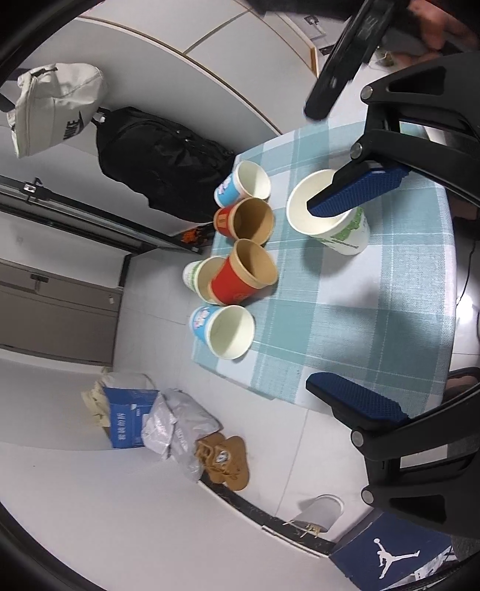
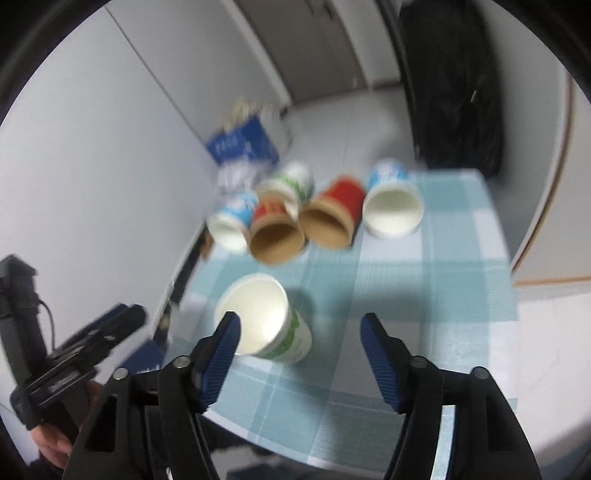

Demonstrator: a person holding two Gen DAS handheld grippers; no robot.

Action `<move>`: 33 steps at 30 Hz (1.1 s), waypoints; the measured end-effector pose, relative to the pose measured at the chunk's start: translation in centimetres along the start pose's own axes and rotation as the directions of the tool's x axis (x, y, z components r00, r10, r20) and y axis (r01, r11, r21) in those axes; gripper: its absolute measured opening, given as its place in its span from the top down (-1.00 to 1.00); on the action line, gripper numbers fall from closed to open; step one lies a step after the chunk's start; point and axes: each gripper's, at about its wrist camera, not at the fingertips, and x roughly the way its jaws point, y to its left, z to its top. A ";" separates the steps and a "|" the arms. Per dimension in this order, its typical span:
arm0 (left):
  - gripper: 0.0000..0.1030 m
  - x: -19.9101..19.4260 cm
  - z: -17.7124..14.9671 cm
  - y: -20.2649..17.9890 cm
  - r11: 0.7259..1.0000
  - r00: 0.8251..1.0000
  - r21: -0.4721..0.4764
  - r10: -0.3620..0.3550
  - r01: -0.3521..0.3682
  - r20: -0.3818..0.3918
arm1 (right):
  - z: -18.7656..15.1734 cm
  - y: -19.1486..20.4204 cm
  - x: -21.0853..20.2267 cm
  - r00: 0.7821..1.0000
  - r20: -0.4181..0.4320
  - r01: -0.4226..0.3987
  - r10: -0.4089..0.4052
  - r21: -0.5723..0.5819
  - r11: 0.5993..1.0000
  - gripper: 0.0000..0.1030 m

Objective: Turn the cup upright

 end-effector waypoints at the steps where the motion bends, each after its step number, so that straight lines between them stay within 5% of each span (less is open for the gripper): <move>1: -0.61 -0.1 0.0 -0.2 1.000 1.000 0.010 0.008 -0.008 0.010 | 0.2 -0.2 -0.9 0.999 0.037 -0.002 0.003 -0.012 1.000 -0.41; 6: -0.61 -0.7 -0.2 -1.1 0.999 0.999 0.041 0.001 -0.003 0.044 | -1.9 1.5 -4.6 0.967 0.254 0.045 -0.019 -0.096 0.994 -0.51; 12: -0.61 -1.6 -0.4 -2.0 0.998 0.996 0.067 -0.022 0.016 0.091 | -3.4 3.1 -6.5 0.927 0.372 0.111 -0.045 -0.157 0.981 -0.65; 33: -0.61 -2.2 -0.7 -3.0 0.998 0.993 0.070 -0.011 0.003 0.114 | -5.3 1.9 -6.8 0.913 0.397 0.154 -0.096 -0.119 0.981 -0.80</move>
